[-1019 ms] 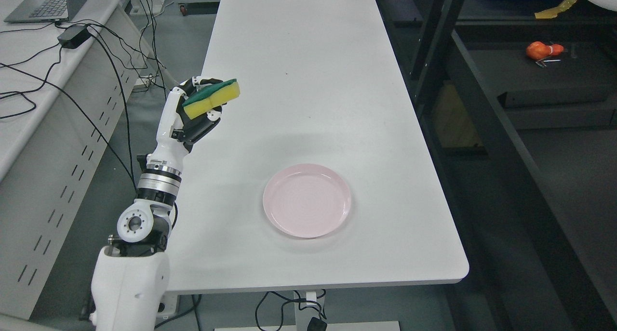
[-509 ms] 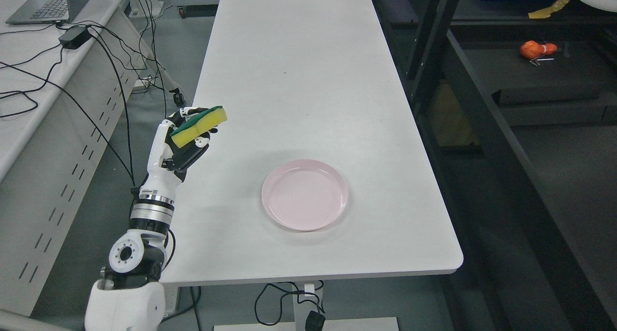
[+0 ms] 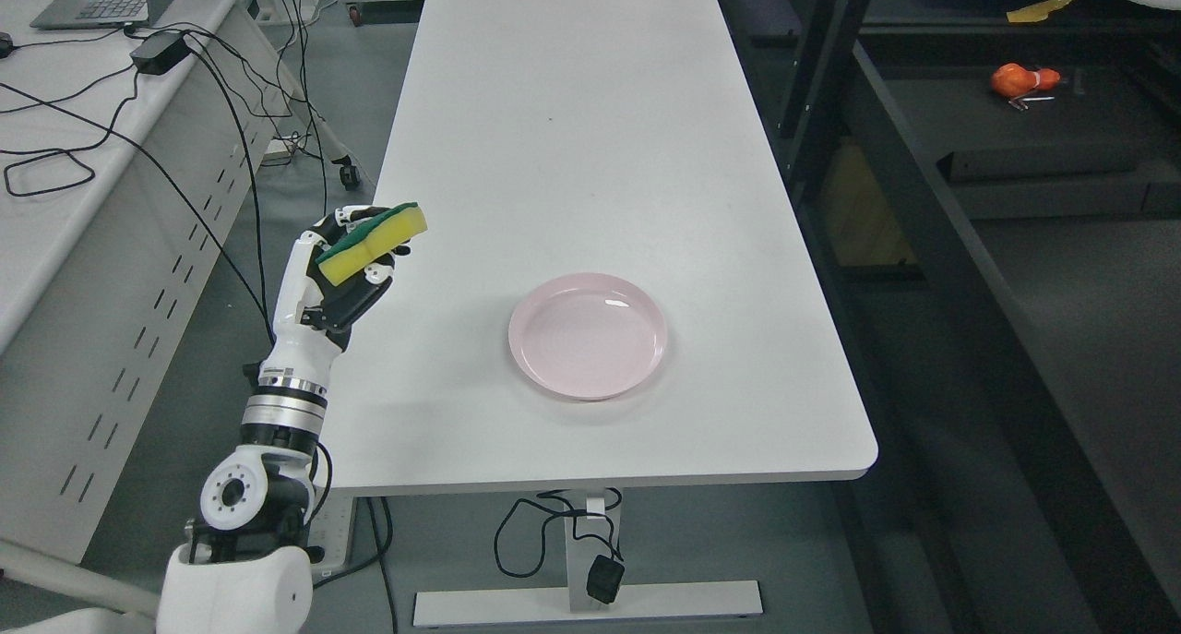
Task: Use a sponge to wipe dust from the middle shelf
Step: 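Hold the sponge raised in the left hand while turning toward the shelves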
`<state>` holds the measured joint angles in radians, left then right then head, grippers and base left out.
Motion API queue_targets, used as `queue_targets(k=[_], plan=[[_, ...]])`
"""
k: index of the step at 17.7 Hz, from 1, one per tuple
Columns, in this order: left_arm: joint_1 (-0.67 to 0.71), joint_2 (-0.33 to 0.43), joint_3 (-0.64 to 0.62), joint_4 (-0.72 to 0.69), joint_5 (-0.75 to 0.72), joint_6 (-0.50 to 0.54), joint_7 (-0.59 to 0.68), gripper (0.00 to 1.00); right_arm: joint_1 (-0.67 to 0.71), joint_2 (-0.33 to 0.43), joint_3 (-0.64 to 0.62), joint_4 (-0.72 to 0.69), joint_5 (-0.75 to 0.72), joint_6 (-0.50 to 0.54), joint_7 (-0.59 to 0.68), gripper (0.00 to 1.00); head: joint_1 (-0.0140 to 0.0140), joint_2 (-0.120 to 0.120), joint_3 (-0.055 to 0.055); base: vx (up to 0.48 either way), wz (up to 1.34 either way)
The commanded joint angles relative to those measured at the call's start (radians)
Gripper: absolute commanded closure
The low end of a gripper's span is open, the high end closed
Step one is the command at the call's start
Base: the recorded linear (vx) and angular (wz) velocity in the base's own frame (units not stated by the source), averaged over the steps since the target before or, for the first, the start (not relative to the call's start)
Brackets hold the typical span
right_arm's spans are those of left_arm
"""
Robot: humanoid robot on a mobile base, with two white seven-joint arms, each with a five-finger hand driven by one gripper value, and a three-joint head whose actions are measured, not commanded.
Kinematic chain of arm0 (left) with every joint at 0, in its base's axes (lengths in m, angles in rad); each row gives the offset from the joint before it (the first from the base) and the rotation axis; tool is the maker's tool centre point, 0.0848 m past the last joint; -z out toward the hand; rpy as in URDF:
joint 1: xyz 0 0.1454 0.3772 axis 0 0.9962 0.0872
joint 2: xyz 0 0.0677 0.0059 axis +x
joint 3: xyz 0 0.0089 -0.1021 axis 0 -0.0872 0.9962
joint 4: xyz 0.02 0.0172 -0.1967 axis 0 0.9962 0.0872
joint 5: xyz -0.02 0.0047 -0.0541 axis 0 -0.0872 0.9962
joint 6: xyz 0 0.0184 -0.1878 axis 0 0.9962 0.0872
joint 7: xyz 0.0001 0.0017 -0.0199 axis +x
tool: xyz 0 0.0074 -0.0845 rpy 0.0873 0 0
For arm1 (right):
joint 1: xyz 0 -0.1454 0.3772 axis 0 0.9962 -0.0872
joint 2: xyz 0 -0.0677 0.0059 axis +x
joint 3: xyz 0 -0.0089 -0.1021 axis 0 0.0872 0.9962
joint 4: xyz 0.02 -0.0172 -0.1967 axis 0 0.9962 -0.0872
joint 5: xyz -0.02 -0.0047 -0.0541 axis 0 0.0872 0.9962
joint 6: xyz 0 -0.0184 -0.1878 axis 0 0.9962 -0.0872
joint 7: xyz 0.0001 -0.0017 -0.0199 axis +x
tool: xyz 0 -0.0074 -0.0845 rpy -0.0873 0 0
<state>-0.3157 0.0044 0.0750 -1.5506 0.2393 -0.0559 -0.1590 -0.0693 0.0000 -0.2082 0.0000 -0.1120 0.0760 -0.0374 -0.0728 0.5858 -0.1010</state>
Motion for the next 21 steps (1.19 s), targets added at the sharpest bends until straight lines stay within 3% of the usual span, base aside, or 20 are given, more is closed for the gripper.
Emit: queue_targets(k=[1, 21], plan=[[-0.005, 0.013, 0.0, -0.022, 0.003, 0.011, -0.001, 0.98, 0.0, -0.017, 0.0, -0.017, 0.0, 0.001, 0.001, 0.0, 0.0, 0.0, 0.0, -0.163, 0.12], [-0.023, 0.013, -0.021, -0.039, 0.003, 0.028, -0.002, 0.98, 0.0, -0.017, 0.001, -0.017, 0.0, 0.001, 0.001, 0.0, 0.0, 0.0, 0.0, -0.232, -0.15]])
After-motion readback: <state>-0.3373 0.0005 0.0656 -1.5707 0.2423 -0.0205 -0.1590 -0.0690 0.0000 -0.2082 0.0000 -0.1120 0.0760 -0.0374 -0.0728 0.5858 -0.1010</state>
